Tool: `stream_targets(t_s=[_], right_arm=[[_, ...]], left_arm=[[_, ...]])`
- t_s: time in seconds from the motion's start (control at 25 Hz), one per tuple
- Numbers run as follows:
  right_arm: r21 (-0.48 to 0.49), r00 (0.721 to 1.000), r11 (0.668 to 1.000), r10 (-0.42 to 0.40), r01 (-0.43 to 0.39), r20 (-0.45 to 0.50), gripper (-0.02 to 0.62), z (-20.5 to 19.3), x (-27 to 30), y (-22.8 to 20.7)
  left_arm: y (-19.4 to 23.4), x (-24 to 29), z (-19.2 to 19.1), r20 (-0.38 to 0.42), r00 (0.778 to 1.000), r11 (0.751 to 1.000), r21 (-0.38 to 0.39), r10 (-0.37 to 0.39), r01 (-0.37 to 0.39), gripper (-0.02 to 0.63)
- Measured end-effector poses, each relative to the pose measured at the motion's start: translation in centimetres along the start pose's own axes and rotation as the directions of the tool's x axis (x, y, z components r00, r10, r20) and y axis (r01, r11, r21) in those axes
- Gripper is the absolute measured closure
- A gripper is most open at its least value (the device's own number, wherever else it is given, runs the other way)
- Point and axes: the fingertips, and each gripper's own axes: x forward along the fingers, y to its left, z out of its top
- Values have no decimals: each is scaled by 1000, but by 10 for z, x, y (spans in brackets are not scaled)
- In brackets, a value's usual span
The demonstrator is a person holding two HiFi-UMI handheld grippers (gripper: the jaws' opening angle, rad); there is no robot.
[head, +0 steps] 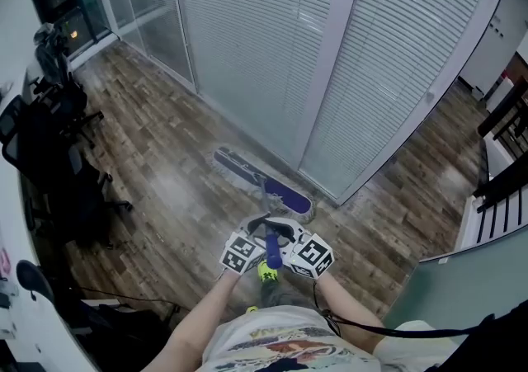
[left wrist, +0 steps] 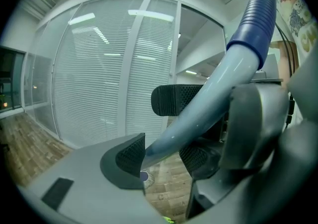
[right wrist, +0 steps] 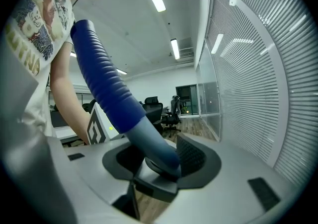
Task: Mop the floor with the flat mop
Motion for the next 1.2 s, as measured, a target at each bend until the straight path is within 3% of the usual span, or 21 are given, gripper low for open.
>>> stream_targets(t_s=[0.56, 0.92, 1.2], right_arm=[[10, 1000, 1000, 1, -1, -10, 416, -38, -46, 154], [26, 1000, 1000, 2, -2, 1, 416, -45, -95, 208], [33, 1000, 999, 23, -23, -3, 414, -62, -149, 252]], left_arm=[[-118, -95, -66, -11, 1000, 1000, -7, 2, -2, 413], [-186, -117, -83, -65, 998, 999, 33, -14, 16, 413], [-257, -126, -90, -60, 998, 1000, 26, 4, -3, 413]])
